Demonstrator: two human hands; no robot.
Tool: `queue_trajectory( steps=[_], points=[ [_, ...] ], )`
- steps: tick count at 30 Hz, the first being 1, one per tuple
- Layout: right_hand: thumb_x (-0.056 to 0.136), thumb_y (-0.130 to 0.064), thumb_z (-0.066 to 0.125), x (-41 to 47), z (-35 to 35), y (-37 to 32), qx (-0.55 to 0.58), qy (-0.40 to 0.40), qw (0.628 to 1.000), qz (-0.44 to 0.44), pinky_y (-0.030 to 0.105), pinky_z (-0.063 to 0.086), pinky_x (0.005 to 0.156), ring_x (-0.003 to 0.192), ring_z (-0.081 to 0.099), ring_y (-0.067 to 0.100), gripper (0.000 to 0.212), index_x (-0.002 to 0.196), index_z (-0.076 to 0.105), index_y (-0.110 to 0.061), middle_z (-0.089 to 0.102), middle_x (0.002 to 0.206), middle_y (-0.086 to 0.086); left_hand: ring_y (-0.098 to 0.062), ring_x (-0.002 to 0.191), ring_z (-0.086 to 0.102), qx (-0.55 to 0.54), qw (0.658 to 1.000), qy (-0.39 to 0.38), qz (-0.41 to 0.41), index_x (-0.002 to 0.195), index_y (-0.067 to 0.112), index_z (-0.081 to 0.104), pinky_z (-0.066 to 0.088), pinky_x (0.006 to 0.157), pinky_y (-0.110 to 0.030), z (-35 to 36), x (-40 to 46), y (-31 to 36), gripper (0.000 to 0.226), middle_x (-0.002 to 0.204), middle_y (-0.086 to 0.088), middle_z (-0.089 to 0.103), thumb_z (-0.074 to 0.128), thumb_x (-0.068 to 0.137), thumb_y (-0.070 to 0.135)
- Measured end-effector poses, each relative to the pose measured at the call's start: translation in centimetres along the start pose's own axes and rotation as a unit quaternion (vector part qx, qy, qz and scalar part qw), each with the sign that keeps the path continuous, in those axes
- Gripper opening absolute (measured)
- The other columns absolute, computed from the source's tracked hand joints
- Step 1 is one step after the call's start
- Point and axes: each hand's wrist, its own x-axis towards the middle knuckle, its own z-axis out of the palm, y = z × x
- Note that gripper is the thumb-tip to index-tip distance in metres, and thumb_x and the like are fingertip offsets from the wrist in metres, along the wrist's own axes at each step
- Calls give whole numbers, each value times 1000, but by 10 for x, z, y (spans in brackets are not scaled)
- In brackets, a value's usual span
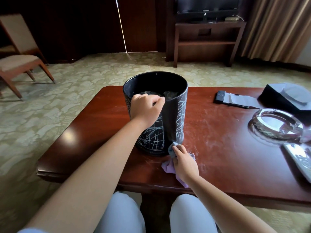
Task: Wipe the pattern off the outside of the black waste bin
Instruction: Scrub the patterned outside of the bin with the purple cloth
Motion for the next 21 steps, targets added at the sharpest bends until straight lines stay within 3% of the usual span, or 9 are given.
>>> queue_trajectory(
  steps=[3, 7, 12, 18, 21],
  points=[
    [95, -15, 45, -2, 1, 0, 2, 34, 999, -21, 29, 46, 79, 118, 51, 19, 51, 144, 33, -21, 27, 148, -7, -5, 45, 34, 3, 1000, 8, 1, 43, 23, 20, 37, 83, -34, 0, 0, 0, 50, 35, 4, 22, 42, 87, 32],
    [88, -10, 52, 3, 4, 7, -11, -43, 999, -15, 29, 48, 76, 113, 54, 20, 53, 138, 40, -22, 32, 143, -8, -6, 44, 37, -6, 1000, 10, 1, 40, 25, 21, 38, 89, -36, 2, -1, -1, 52, 35, 4, 32, 45, 86, 31],
    [99, -22, 35, 2, 9, 0, 64, 3, 997, 40, 28, 43, 85, 120, 48, 18, 44, 143, 33, -17, 28, 148, -5, -5, 49, 37, -23, 1000, 11, -5, 37, 28, 27, 38, 97, -41, 3, -2, -4, 52, 34, 6, 31, 47, 85, 31],
    [98, -22, 37, 2, 8, 8, 53, -16, 998, -5, 27, 44, 87, 121, 48, 17, 45, 143, 35, -23, 27, 149, -12, -4, 44, 35, -30, 999, 17, 4, 37, 25, 27, 39, 94, -42, 4, -1, -6, 52, 42, 16, 45, 48, 84, 29],
    [98, -24, 38, 2, 8, 6, 102, 15, 994, 40, 26, 40, 84, 121, 47, 15, 45, 143, 34, -24, 28, 148, -13, -5, 46, 37, -27, 1000, 8, 1, 39, 25, 23, 38, 97, -41, 3, -1, -4, 51, 42, 16, 44, 46, 85, 31]
  ],
)
